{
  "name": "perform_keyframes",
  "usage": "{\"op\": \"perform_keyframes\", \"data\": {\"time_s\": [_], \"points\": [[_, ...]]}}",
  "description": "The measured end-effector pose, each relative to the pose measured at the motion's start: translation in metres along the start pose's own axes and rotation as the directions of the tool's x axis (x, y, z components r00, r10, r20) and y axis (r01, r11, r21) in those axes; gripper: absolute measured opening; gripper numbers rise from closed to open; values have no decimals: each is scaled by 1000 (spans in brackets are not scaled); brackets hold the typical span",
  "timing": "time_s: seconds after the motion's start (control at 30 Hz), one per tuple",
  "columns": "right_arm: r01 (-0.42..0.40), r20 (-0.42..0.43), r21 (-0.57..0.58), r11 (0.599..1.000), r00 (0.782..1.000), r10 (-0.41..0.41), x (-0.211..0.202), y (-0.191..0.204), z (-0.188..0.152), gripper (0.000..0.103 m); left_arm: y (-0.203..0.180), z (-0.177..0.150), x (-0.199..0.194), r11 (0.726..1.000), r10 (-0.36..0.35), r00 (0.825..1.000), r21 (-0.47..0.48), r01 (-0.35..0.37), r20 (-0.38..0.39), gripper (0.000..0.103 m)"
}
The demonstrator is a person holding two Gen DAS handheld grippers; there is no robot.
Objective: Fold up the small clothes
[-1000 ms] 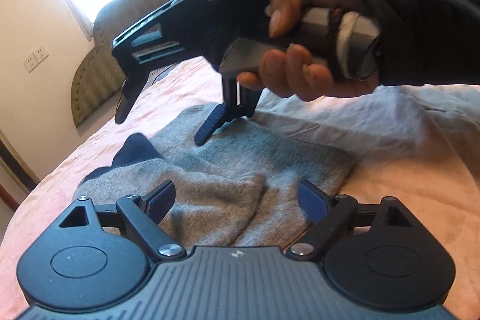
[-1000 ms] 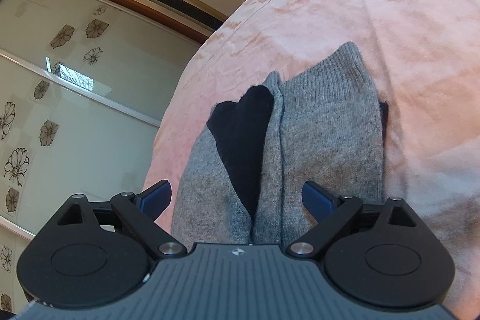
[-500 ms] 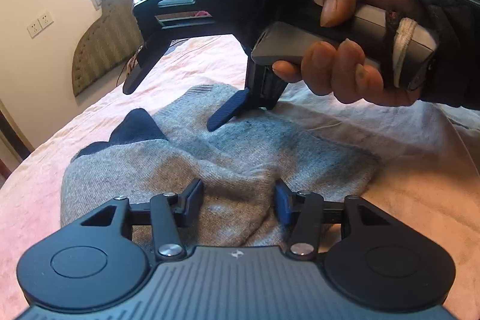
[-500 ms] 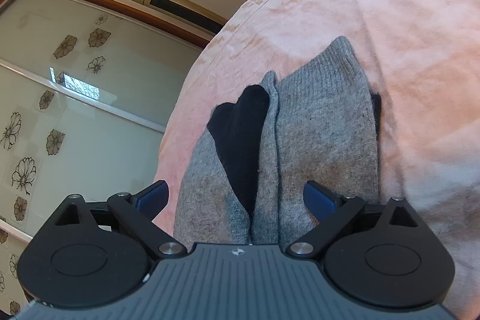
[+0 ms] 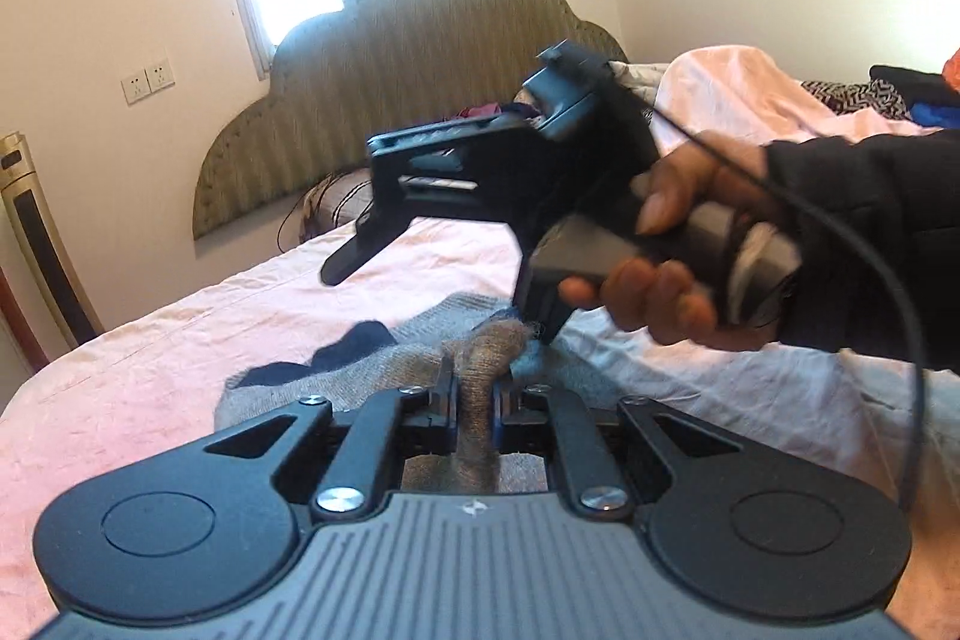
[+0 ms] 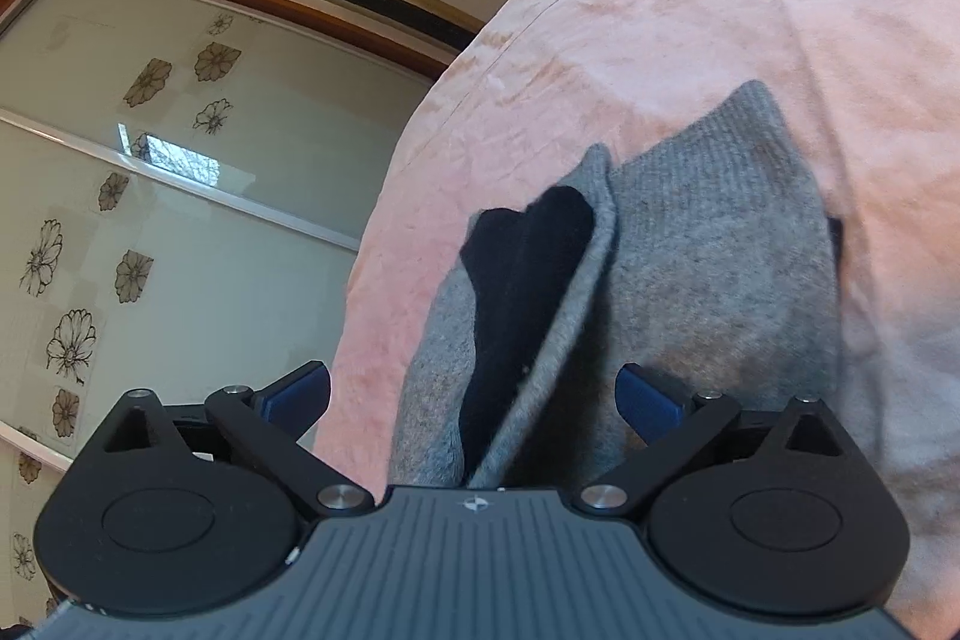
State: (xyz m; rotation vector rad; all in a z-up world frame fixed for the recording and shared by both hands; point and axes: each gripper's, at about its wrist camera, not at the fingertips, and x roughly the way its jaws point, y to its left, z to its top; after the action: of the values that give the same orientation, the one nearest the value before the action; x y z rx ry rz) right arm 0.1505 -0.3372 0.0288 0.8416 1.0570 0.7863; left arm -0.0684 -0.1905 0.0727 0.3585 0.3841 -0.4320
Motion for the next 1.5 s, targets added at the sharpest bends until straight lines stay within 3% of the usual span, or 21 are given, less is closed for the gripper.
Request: {"op": "perform_keyframes", "data": {"time_s": [0.17, 0.2, 0.3, 0.33, 0.53, 0.63, 0.7, 0.77, 0.83, 0.9, 0.97, 1.03, 1.07, 1.13, 1.23, 1.27, 1.33, 1.37, 1.4, 1.43, 1.5], "points": [[28, -67, -3, 1000, 997, -28, 36, 6, 21, 97, -6, -6, 3, 1000, -26, 999, 13, 26, -33, 9], [61, -75, -18, 998, 995, -62, 44, 5, 24, 87, -8, -9, 6, 999, -36, 998, 17, 37, -49, 9], [161, -84, -104, 982, 982, -170, 58, 3, 24, 17, -14, -15, 12, 998, -58, 995, 27, 61, -79, 9], [173, -62, -128, 977, 981, -182, 56, 4, 22, 17, -16, -15, 13, 997, -65, 994, 30, 67, -84, 9], [177, 102, -240, 955, 982, -156, -16, 15, 8, 16, -32, -12, 8, 983, -170, 983, 58, 174, -63, 9], [294, 96, -164, 942, 955, -281, -25, -23, 3, 17, -42, -24, 36, 968, -245, 954, 2, 249, -171, 9], [230, 123, -98, 968, 968, -218, -33, -39, -2, 19, -41, -29, 43, 964, -266, 946, -26, 265, -185, 11], [180, 163, -45, 983, 972, -171, -46, -39, -4, 40, -27, -22, 31, 947, -322, 934, -57, 317, -156, 14], [173, 260, -76, 982, 954, -148, -64, -32, -6, 101, 1, -18, 17, 901, -428, 897, -132, 413, -111, 21], [182, 317, -83, 980, 937, -148, -77, -32, -6, 101, 39, -19, 1, 865, -464, 885, -232, 444, -37, 64], [201, 287, -38, 979, 941, -181, -77, -40, 1, 99, 80, -23, -9, 859, -391, 919, -340, 382, 46, 96], [224, 256, -34, 974, 944, -208, -70, -44, 5, 97, 121, -24, 2, 840, -288, 955, -461, 287, 70, 98], [231, 238, -35, 972, 947, -216, -65, -46, 5, 97, 138, -26, 13, 819, -254, 966, -522, 238, 42, 97], [226, 198, -34, 974, 956, -215, -49, -47, 6, 97, 177, -42, 47, 694, -264, 964, -697, 184, -9, 97], [230, 175, -53, 972, 960, -218, -28, -42, 6, 100, 209, -69, 105, 457, -406, 913, -876, 156, -49, 94], [225, 167, -56, 973, 963, -213, -24, -40, 6, 101, 210, -72, 117, 421, -438, 898, -891, 167, -39, 93], [210, 165, -58, 976, 966, -198, -18, -40, 9, 100, 202, -76, 138, 360, -503, 864, -910, 204, -5, 92], [203, 170, -52, 978, 967, -191, -16, -41, 10, 98, 201, -75, 143, 355, -506, 863, -912, 206, -2, 88], [193, 167, -43, 980, 969, -184, -15, -42, 10, 86, 197, -72, 148, 357, -505, 863, -913, 197, -11, 58], [197, 153, -34, 980, 970, -189, -13, -44, 10, 59, 196, -74, 157, 368, -509, 859, -916, 161, -54, 38], [226, 123, -26, 974, 967, -222, -8, -47, 8, 32, 199, -78, 158, 362, -508, 859, -920, 151, -59, 33]]}}
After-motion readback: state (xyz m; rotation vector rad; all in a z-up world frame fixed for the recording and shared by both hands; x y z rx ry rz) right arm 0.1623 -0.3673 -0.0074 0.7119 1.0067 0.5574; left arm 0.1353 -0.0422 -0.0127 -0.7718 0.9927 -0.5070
